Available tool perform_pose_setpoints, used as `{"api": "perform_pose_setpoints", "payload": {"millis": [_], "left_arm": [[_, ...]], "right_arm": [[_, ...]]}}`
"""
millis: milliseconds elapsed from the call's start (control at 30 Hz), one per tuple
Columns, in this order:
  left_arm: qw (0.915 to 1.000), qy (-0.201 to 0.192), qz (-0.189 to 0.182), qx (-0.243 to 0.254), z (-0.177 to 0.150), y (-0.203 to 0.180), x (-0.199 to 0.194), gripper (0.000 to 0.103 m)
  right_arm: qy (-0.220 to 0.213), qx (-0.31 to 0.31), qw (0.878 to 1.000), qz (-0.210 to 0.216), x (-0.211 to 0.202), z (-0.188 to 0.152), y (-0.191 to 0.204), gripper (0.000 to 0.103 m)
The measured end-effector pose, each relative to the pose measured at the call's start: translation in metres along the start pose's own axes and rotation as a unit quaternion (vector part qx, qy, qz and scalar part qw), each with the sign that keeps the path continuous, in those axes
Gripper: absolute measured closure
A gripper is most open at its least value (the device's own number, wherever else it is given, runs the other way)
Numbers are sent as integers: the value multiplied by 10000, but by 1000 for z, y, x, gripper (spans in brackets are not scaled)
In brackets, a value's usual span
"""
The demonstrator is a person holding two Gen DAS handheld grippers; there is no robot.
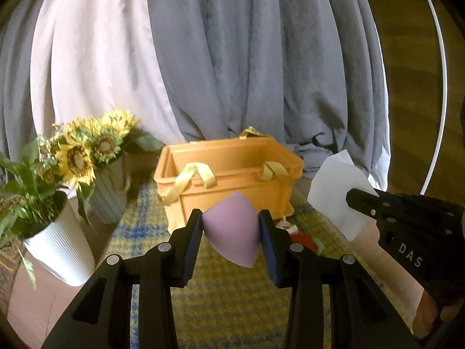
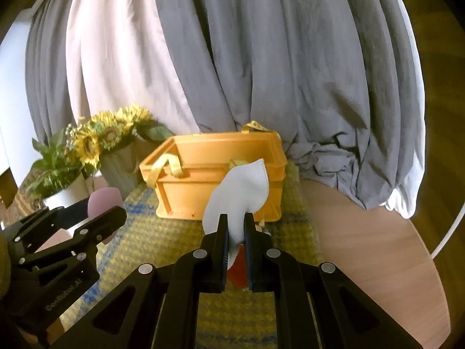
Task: Organize soft objects
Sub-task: 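Carry the pink sponge with the left tool while the right tool carries the tissue over the crate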
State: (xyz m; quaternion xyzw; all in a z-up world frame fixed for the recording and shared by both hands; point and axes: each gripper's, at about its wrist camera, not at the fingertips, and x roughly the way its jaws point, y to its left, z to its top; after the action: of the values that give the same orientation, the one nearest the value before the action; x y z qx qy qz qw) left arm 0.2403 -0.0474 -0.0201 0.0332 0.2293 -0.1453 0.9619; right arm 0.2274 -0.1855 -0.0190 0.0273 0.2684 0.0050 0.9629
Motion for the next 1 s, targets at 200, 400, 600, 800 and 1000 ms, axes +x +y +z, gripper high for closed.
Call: {"api": "perform_pose_setpoints", "payload": {"millis": [200, 400, 600, 800, 1000], "left_arm": [[9997, -254, 31, 67, 14, 8, -4, 65], [9989, -446, 19, 108, 28, 13, -7, 65], [9981, -601, 8, 120, 41, 19, -5, 65], [9968, -784, 31, 142, 56, 26, 0, 65], [9952, -962, 39, 164, 68, 31, 3, 65]], "right_arm": [[-181, 49, 9998, -1, -2, 10, 9, 93], [-389, 49, 9992, -22, -4, 22, 13, 93], [-548, 21, 9985, -27, -2, 34, 16, 93], [-735, 16, 9973, -39, 1, 48, 19, 93], [-914, -24, 9958, -38, 7, 62, 22, 93]]}}
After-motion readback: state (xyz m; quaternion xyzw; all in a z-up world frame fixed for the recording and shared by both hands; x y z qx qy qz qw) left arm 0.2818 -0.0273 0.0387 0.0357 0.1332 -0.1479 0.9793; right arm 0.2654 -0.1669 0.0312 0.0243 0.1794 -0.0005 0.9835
